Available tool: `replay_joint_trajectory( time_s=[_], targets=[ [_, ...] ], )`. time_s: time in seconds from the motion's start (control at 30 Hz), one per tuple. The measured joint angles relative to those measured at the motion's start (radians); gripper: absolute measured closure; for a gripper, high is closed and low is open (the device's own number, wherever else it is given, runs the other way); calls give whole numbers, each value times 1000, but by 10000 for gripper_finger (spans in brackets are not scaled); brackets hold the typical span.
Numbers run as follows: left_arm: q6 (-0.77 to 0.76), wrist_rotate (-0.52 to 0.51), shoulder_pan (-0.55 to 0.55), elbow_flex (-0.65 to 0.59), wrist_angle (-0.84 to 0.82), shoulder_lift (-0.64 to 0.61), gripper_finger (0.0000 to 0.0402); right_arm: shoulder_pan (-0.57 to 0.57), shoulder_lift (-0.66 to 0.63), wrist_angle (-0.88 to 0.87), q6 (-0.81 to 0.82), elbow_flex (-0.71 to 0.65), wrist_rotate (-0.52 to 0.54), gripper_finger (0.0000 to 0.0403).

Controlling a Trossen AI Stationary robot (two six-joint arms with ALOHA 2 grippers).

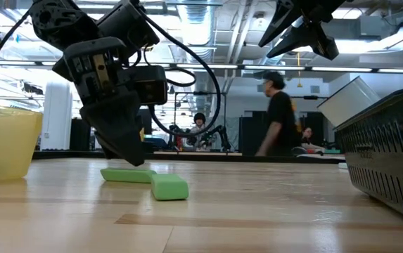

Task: Pick & Place School Supplies
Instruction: Put the green eraser into the right black bin

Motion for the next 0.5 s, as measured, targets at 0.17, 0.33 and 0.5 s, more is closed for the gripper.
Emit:
replay_joint_trajectory(
  time_s=[0.17, 0.33, 0.5],
  targets=[
    [0, -1, 0, 1, -5, 12, 401, 0, 0, 0, 0, 0, 0, 294],
    [1, 9, 1, 2, 0, 27, 401, 0, 0, 0, 0, 0, 0, 294],
    [8, 16, -1, 2, 0, 28, 402, 0, 0, 0, 0, 0, 0, 294]
  ],
)
